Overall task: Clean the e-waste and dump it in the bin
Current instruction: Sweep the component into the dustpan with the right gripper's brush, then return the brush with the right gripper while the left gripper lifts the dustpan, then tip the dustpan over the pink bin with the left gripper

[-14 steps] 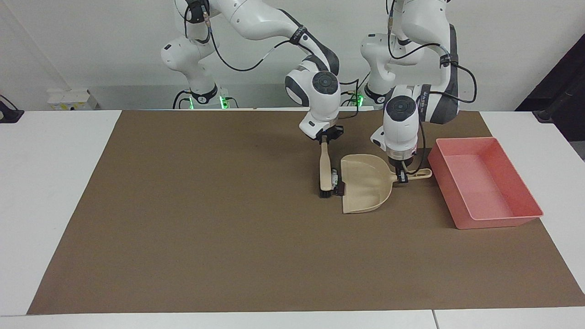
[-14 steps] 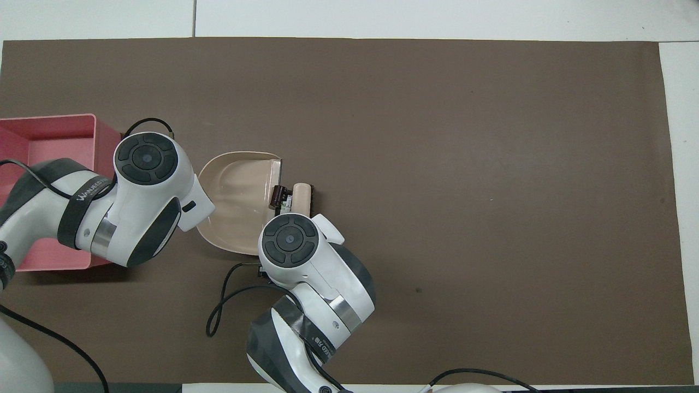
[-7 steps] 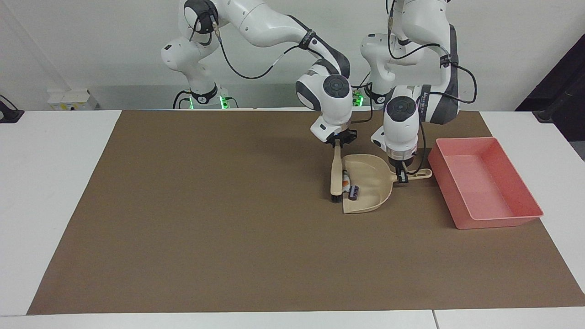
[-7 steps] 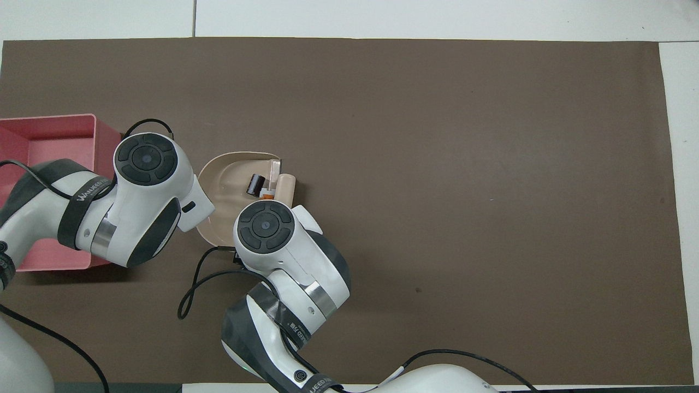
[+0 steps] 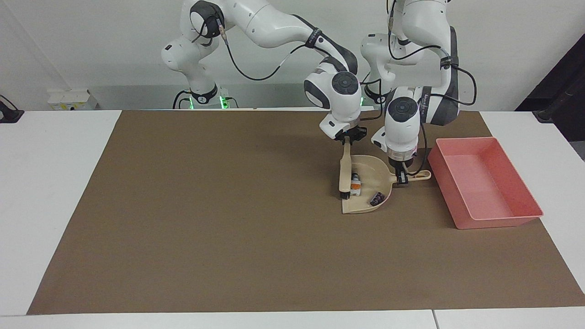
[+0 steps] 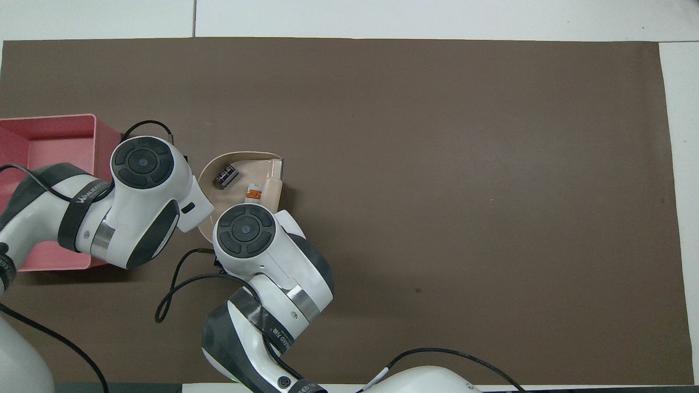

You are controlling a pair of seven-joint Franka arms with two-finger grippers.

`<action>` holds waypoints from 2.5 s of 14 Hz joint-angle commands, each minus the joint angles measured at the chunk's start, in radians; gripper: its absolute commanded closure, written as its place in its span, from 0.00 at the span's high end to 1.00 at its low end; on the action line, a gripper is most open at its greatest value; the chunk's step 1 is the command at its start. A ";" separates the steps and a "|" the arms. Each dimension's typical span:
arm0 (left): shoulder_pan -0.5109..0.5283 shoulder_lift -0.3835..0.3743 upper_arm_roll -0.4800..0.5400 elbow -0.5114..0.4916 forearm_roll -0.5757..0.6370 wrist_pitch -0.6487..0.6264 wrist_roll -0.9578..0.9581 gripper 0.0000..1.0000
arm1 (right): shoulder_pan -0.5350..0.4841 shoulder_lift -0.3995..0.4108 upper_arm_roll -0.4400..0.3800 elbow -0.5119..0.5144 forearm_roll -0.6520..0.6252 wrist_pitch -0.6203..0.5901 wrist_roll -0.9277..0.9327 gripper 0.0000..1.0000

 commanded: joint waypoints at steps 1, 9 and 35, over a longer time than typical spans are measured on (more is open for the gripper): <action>0.007 -0.014 -0.003 -0.022 -0.049 0.049 -0.003 0.00 | -0.013 0.011 -0.001 0.048 -0.038 -0.098 -0.005 0.00; 0.046 -0.057 0.001 -0.011 -0.202 0.028 0.141 0.00 | -0.332 -0.605 -0.008 -0.594 -0.174 -0.241 -0.506 0.00; 0.671 0.007 0.035 0.463 -0.159 -0.196 0.774 0.00 | -1.007 -0.702 -0.005 -0.923 -0.454 -0.058 -1.007 0.29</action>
